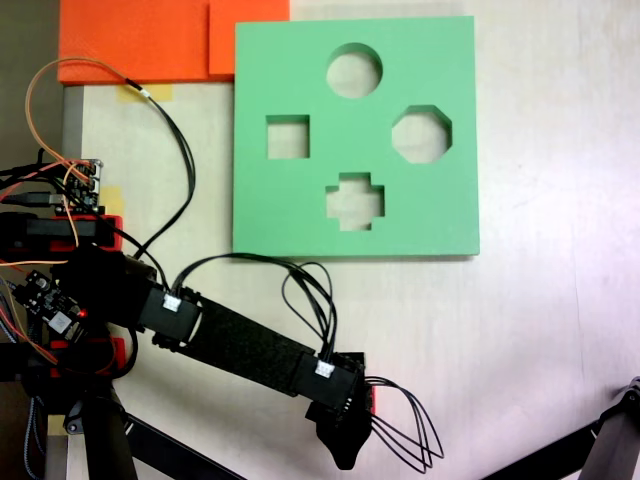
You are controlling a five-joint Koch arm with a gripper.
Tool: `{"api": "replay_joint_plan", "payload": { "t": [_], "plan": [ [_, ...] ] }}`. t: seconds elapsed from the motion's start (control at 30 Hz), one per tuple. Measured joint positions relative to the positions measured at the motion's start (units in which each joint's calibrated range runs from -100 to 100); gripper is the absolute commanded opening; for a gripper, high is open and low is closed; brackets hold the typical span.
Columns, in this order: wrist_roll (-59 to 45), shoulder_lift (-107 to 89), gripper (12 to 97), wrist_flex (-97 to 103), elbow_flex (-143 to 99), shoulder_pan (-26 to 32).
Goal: Put the cross columnar block into the corresponding hole
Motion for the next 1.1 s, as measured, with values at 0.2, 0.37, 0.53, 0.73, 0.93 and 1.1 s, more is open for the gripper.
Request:
{"api": "replay_joint_plan", "payload": {
  "t": [0.2, 0.37, 0.53, 0.73, 0.93, 1.1],
  "plan": [
    [-0.6, 4.9, 82.0, 0.0, 0.0, -0.2],
    [-0.6, 6.8, 76.0, -0.1, 0.0, -0.5],
    [0.1, 7.5, 69.7, -0.9, 0.2, -0.6],
    [0.3, 7.7, 46.4, -4.3, 2.2, -0.9],
    [0.2, 7.7, 37.5, -4.8, 2.3, -1.0],
    [0.2, 7.7, 35.9, -4.8, 2.4, -1.1]
  ]
}}
